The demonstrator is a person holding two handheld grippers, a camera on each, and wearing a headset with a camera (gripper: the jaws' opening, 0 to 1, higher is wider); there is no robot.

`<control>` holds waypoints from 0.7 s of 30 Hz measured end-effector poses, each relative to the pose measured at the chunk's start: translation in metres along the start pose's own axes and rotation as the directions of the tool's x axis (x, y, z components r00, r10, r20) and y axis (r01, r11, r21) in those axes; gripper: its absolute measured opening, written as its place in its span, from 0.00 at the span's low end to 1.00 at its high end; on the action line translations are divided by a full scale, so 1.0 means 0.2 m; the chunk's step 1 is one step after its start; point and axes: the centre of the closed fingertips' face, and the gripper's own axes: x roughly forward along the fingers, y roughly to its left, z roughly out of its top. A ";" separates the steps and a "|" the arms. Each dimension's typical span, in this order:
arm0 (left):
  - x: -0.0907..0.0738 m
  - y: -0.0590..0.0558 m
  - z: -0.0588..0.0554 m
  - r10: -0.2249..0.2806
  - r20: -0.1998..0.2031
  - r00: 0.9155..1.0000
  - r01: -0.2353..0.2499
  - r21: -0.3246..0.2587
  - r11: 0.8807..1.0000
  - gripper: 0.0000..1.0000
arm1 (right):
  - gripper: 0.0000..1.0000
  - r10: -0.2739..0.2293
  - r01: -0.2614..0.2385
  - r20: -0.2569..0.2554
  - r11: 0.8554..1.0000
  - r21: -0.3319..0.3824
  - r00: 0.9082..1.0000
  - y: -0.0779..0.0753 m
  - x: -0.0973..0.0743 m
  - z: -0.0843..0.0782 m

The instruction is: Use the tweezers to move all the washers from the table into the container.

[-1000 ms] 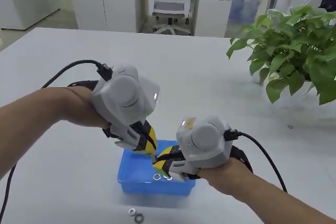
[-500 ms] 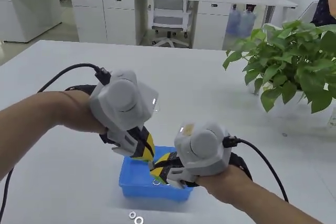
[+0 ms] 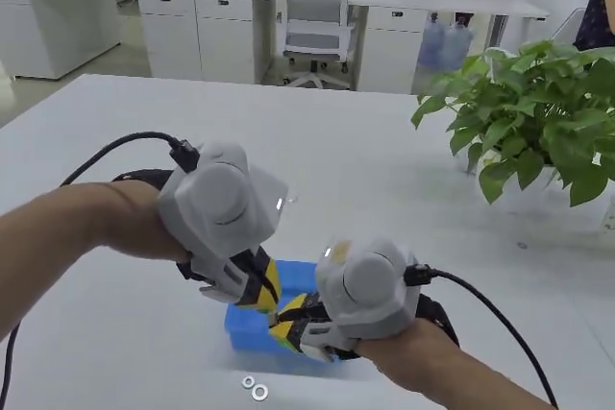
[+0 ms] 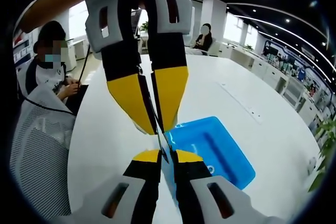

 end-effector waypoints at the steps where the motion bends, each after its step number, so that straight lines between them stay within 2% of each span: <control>1: 0.00 -0.01 0.00 0.000 -0.001 1.000 0.000 0.000 1.000 0.06 | 0.10 0.002 -0.002 -0.001 1.000 -0.001 1.000 0.01 0.00 0.00; 21: 0.06 -0.14 -0.07 -0.027 -0.011 1.000 0.026 -0.019 0.999 0.06 | 0.10 0.043 -0.043 -0.001 0.999 0.010 0.999 0.14 0.08 -0.07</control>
